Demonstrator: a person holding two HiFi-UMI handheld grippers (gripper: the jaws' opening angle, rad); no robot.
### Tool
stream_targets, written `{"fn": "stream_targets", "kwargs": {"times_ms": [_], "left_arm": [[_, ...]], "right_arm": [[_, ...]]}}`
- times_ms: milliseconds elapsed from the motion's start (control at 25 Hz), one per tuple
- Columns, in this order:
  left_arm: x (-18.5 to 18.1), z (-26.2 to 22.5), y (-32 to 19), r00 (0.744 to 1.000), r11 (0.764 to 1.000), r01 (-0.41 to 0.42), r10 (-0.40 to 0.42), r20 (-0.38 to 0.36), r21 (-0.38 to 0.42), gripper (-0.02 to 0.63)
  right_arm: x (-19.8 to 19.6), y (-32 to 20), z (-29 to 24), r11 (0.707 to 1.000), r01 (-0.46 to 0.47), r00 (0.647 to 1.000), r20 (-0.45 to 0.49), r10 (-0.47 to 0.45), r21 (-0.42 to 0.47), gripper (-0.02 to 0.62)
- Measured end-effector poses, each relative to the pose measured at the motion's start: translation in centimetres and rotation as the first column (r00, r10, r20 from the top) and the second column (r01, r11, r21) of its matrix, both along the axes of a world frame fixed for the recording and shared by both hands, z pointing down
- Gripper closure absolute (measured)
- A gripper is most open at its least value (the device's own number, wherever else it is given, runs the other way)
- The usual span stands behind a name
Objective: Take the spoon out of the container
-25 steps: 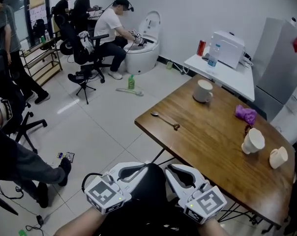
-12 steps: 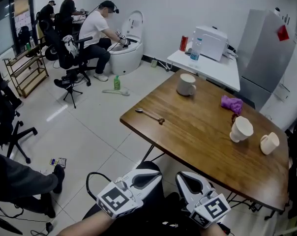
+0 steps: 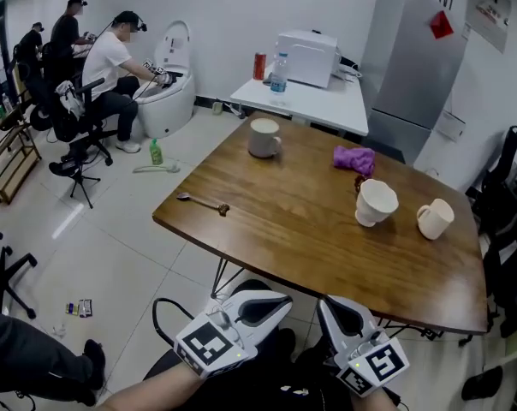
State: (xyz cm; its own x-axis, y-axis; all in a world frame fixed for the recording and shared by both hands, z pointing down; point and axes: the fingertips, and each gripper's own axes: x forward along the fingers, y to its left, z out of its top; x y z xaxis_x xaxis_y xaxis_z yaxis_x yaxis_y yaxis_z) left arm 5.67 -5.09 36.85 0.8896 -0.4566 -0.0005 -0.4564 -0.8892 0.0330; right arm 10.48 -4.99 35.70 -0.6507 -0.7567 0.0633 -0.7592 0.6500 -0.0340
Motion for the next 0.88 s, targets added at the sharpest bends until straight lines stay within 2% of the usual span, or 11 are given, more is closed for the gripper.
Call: {"fn": "stream_targets", "kwargs": {"times_ms": [240,520,880], "left_arm": [[4.8,-0.3,0.7,0.994,0.994,-0.109,0.109,-0.005,0.003,0.594],[9.2,-0.6,2.2,0.977,0.977,-0.212,0.212,0.003,0.007,0.594],[11.4,-0.2,3.3,0.968,0.968,-0.251,0.250,0.015,-0.001,0.594]], "right_arm": [[5.2,1.0,-0.1,0.993,-0.120,0.993,0.013,0.120,-0.005,0.594],[9.5,2.7,0.2,0.974,-0.225,0.974,-0.019,0.225,0.005,0.595],[11.9,3.8,0.7,0.963,-0.269,0.963,0.021,0.269,-0.016,0.594]]}}
